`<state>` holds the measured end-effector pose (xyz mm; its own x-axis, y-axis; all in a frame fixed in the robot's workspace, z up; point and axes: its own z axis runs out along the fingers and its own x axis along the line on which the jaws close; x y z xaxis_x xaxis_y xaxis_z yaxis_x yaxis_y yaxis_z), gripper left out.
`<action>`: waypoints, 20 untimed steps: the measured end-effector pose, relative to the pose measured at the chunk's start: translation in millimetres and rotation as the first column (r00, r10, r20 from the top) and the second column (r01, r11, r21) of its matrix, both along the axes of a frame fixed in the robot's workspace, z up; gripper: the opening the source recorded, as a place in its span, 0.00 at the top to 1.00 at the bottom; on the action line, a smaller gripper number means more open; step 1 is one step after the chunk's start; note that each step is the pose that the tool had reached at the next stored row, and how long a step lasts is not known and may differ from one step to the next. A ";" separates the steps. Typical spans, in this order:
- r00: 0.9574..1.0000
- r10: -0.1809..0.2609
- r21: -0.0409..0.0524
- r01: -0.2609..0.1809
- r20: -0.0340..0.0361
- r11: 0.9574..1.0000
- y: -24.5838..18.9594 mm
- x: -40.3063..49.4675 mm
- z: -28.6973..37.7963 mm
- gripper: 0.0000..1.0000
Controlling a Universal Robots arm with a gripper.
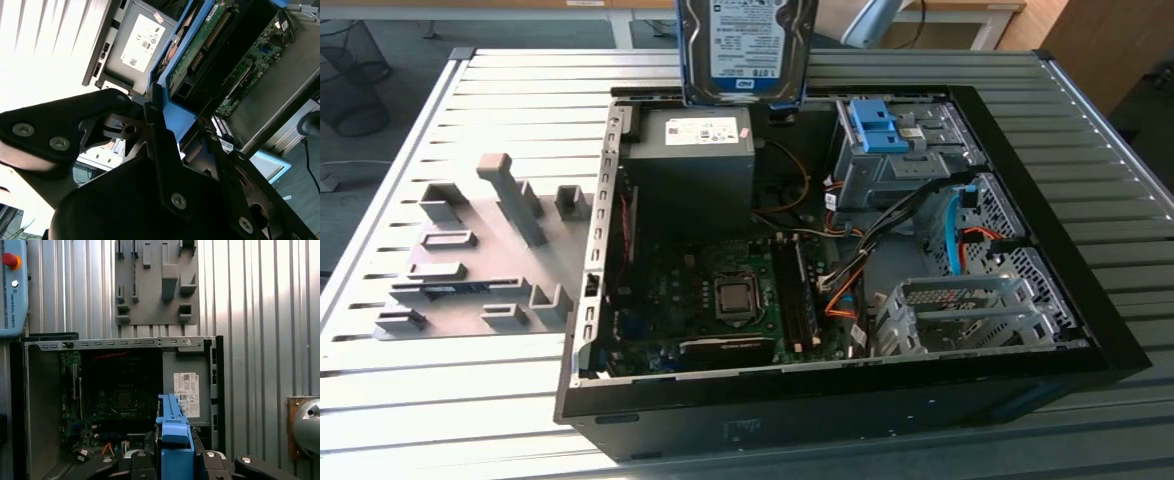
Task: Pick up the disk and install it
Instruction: 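Pick up the disk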
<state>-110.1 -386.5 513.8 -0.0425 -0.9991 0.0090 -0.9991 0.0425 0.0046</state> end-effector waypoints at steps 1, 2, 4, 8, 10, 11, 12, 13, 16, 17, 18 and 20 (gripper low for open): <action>1.000 0.000 0.000 0.000 0.000 1.000 -3.5 0.0 0.0 0.64; 1.000 0.000 0.000 0.000 0.000 1.000 -7.3 0.0 -0.1 0.64; 1.000 0.000 0.000 0.000 0.000 1.000 -14.2 0.0 -0.1 0.64; 1.000 0.000 0.000 0.000 0.000 1.000 -27.9 0.0 -0.1 0.64; 1.000 0.000 0.000 0.000 0.000 1.000 -32.9 -0.1 -0.2 0.64; 1.000 0.000 0.000 0.000 0.000 1.000 -35.1 0.0 -0.2 0.64; 1.000 0.000 -0.001 0.000 0.000 1.000 -36.9 0.0 -0.2 0.64; 1.000 0.000 -0.001 0.000 0.000 1.000 -38.4 0.0 -0.2 0.64; 1.000 0.000 -0.002 0.000 0.000 1.000 -43.6 0.0 -0.2 0.64; 1.000 0.000 -0.002 0.000 0.000 1.000 -45.2 0.0 -0.3 0.64; 1.000 0.000 -0.003 0.000 0.000 1.000 -46.6 0.0 -0.2 0.64; 1.000 0.000 -0.004 0.000 0.000 1.000 -49.3 0.0 -0.2 0.64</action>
